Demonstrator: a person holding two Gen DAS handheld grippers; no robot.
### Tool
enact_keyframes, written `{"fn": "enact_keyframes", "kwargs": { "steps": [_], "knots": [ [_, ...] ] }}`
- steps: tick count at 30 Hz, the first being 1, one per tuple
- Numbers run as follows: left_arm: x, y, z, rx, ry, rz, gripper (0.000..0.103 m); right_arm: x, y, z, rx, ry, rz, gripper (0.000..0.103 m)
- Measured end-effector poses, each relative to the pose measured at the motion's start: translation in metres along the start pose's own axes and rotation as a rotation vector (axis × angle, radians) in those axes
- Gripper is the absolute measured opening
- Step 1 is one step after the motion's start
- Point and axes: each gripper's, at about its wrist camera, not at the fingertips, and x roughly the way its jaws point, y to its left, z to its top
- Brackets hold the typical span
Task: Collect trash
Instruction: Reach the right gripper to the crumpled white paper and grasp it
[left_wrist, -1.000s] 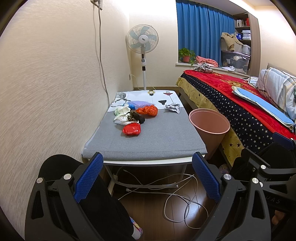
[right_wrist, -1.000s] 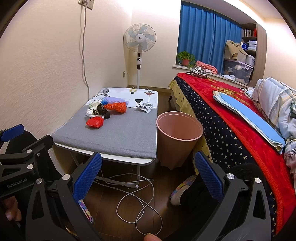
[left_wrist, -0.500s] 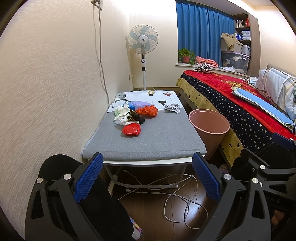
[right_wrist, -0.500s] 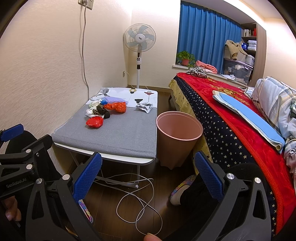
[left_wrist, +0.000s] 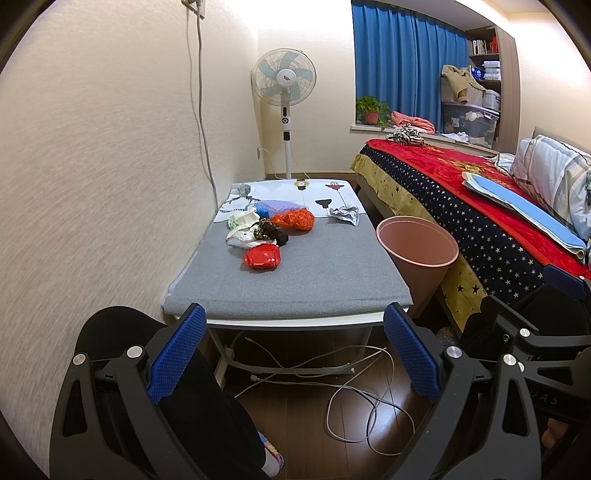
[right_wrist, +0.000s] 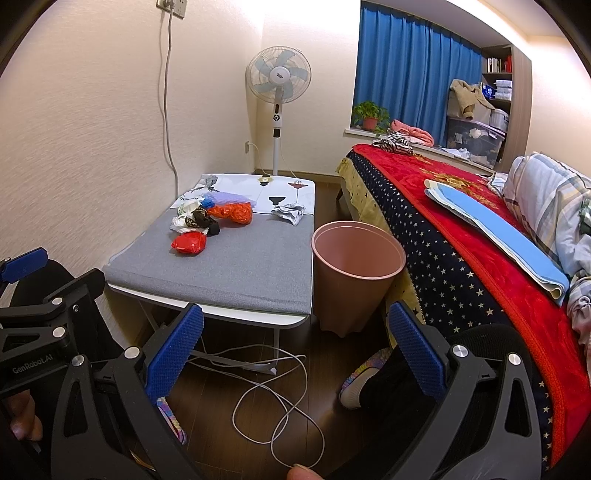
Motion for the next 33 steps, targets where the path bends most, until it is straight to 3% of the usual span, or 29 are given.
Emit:
{"fn": "enact_keyframes", "kwargs": {
  "steps": [9,17,23,26,33],
  "knots": [
    [0.014,0.021,0.008,-0.049,0.029,-0.032,0.094,0.015,-0.015,0.012,0.043,-0.010,0.007,0.098],
    [0.056,0.043,0.046,-0.049,-0.039,0.040,0.094,0.070,-0.018,0.061,0.049,-0.030,0.139,0.098],
    [0.119,0.065,0.090,-0.087,-0.052,0.086,0.094,0.149,-0.005,0.114,0.008,-0.070,0.113,0.098],
    [0.156,0.074,0.110,-0.111,-0.042,0.109,0.094,0.209,0.004,0.144,-0.002,-0.078,0.072,0.098],
    [0.234,0.092,0.157,-0.100,-0.061,0.176,0.094,0.344,0.011,0.175,0.068,-0.039,-0.001,0.098]
  ]
}}
